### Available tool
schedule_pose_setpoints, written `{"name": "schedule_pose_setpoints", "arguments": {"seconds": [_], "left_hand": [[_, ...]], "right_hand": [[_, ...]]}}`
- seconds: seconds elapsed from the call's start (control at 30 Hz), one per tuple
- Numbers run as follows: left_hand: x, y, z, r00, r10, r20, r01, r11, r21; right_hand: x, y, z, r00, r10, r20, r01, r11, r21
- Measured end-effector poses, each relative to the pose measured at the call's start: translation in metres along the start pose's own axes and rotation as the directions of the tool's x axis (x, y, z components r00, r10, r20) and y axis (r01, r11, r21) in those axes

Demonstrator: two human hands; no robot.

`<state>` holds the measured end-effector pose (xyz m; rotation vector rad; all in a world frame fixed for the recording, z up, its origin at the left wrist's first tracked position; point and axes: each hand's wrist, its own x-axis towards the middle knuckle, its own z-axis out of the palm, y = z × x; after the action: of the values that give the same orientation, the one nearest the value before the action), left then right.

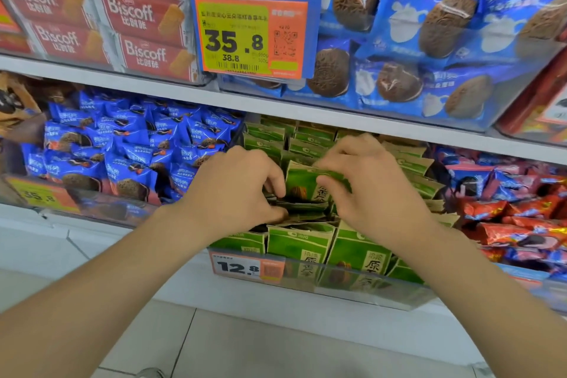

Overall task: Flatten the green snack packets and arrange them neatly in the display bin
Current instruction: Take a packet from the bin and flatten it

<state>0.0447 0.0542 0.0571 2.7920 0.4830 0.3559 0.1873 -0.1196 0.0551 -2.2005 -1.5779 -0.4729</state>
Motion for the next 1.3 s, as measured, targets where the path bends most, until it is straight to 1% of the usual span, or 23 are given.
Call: {"name": "schedule_pose_setpoints", "arguments": {"seconds": [0.03,0.13,0.17,0.23,0.3,0.37,0.4,0.47,0.53,0.57,0.63,0.73,0.77,0.9,1.07,1.17,1.23,1.3], "left_hand": [[0.000,0.001,0.002,1.000,0.008,0.004,-0.008,1.000,0.016],[0.003,0.003,0.011,1.000,0.018,-0.011,-0.018,0.999,0.029],[0.005,0.004,0.014,1.000,0.024,-0.017,-0.024,0.999,0.031],[0.008,0.004,0.018,0.999,0.038,-0.002,-0.038,0.999,0.038],[0.010,0.003,0.022,0.999,0.045,0.024,-0.046,0.999,0.029],[0.010,0.000,0.025,0.999,0.029,0.023,-0.029,1.000,-0.001],[0.010,-0.002,0.026,1.000,0.014,0.014,-0.013,1.000,-0.016],[0.009,-0.002,0.025,1.000,-0.014,-0.015,0.013,0.997,-0.071],[0.010,-0.004,0.022,0.999,-0.031,-0.039,0.023,0.982,-0.185],[0.010,-0.004,0.019,0.999,-0.028,-0.031,0.020,0.972,-0.232],[0.009,-0.003,0.011,0.999,0.012,0.039,-0.001,0.960,-0.280],[0.004,-0.002,-0.002,0.978,0.082,0.190,-0.023,0.956,-0.294],[0.003,-0.003,-0.004,0.971,0.104,0.217,-0.037,0.956,-0.292],[0.005,-0.005,-0.003,0.965,0.155,0.210,-0.107,0.969,-0.224],[0.003,-0.003,-0.012,0.965,0.159,0.208,-0.155,0.987,-0.035],[-0.004,-0.001,-0.022,0.969,0.150,0.194,-0.159,0.987,0.029],[-0.005,-0.002,-0.021,0.977,0.154,0.148,-0.164,0.985,0.060],[-0.007,0.000,-0.016,0.975,0.178,0.131,-0.196,0.971,0.134]], "right_hand": [[0.003,-0.001,0.001,0.999,0.015,0.033,-0.014,1.000,-0.018],[0.011,-0.001,0.003,0.983,0.132,0.131,-0.128,0.991,-0.043],[0.013,0.000,0.004,0.977,0.159,0.142,-0.151,0.986,-0.064],[0.017,0.001,0.007,0.974,0.164,0.157,-0.150,0.984,-0.097],[0.019,-0.002,0.010,0.964,0.149,0.221,-0.125,0.985,-0.117],[0.019,-0.005,0.009,0.943,0.094,0.318,-0.079,0.995,-0.060],[0.017,-0.007,0.008,0.931,0.089,0.353,-0.092,0.996,-0.009],[0.009,-0.008,-0.001,0.915,0.095,0.392,-0.141,0.986,0.089],[0.001,-0.005,-0.013,0.904,0.136,0.405,-0.222,0.960,0.173],[-0.001,-0.003,-0.017,0.903,0.148,0.404,-0.236,0.955,0.179],[-0.001,-0.002,-0.023,0.904,0.124,0.410,-0.214,0.960,0.180],[0.005,-0.008,-0.025,0.874,0.102,0.474,-0.162,0.983,0.087],[0.007,-0.010,-0.026,0.864,0.100,0.494,-0.146,0.988,0.056],[0.009,-0.016,-0.026,0.849,0.103,0.518,-0.118,0.993,-0.004],[0.007,-0.016,-0.028,0.843,0.124,0.523,-0.187,0.980,0.069],[0.007,-0.019,-0.029,0.809,0.112,0.577,-0.173,0.984,0.050],[0.006,-0.019,-0.021,0.813,0.122,0.570,-0.151,0.988,0.005],[0.007,-0.017,-0.011,0.842,0.166,0.514,-0.200,0.980,0.012]]}}
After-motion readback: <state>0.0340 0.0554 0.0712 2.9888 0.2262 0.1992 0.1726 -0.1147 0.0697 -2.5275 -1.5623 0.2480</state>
